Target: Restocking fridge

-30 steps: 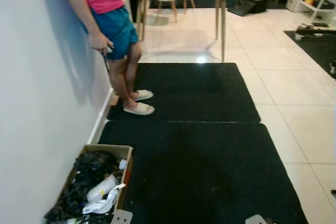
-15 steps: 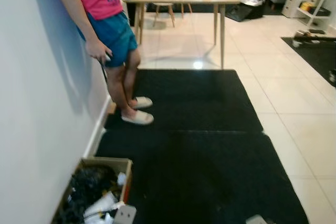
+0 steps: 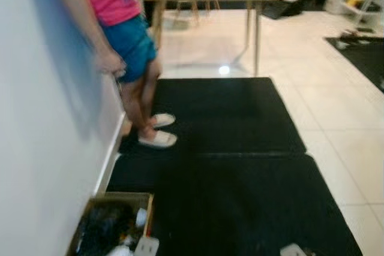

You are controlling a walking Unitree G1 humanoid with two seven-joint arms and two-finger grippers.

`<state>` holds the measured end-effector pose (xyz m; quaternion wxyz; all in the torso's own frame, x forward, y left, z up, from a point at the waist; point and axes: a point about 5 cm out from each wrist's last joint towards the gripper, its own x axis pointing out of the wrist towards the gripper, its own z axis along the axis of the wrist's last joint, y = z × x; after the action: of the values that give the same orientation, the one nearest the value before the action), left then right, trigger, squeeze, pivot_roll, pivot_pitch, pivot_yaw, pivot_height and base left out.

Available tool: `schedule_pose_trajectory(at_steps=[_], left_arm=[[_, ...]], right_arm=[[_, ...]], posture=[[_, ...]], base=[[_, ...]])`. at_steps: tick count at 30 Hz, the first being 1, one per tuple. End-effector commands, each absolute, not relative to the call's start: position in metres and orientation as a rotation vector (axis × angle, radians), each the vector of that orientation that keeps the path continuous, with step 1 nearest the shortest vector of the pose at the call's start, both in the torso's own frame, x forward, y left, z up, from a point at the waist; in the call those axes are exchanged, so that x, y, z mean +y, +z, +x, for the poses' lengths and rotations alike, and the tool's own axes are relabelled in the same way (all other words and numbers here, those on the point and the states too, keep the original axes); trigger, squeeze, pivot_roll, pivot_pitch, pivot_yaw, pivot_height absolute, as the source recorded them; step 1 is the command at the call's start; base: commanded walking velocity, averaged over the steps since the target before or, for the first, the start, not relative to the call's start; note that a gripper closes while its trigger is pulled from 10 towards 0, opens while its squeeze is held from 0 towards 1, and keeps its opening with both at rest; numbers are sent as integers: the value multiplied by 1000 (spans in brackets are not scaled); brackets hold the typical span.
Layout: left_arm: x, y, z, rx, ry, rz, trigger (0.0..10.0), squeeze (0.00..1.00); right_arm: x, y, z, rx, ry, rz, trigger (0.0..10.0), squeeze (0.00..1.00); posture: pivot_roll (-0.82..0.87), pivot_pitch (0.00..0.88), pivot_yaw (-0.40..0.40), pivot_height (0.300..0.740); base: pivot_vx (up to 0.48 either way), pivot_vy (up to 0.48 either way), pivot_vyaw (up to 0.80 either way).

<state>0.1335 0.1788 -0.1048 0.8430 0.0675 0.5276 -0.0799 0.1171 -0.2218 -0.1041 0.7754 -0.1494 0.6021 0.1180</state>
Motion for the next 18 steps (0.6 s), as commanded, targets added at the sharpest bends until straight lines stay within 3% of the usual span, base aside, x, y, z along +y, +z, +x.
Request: schedule_pose_trajectory(at_steps=[1,4,18], left_arm=[[179,-110,118,1174,-178,143,10000,0],[179,-110,118,1173,-178,143,10000,0],[179,-110,118,1173,-179,144,10000,0]], right_arm=[[-219,-103,123,1287,262,-332,10000,0],[-220,-103,123,1284,255,-335,10000,0],[-220,-103,124,1276,254,-338,10000,0]], posture=[[-1,0,-33,740],[-1,0,-33,740],[0,0,-34,740]], base=[[281,0,-788],[282,0,-679],[283,0,0]])
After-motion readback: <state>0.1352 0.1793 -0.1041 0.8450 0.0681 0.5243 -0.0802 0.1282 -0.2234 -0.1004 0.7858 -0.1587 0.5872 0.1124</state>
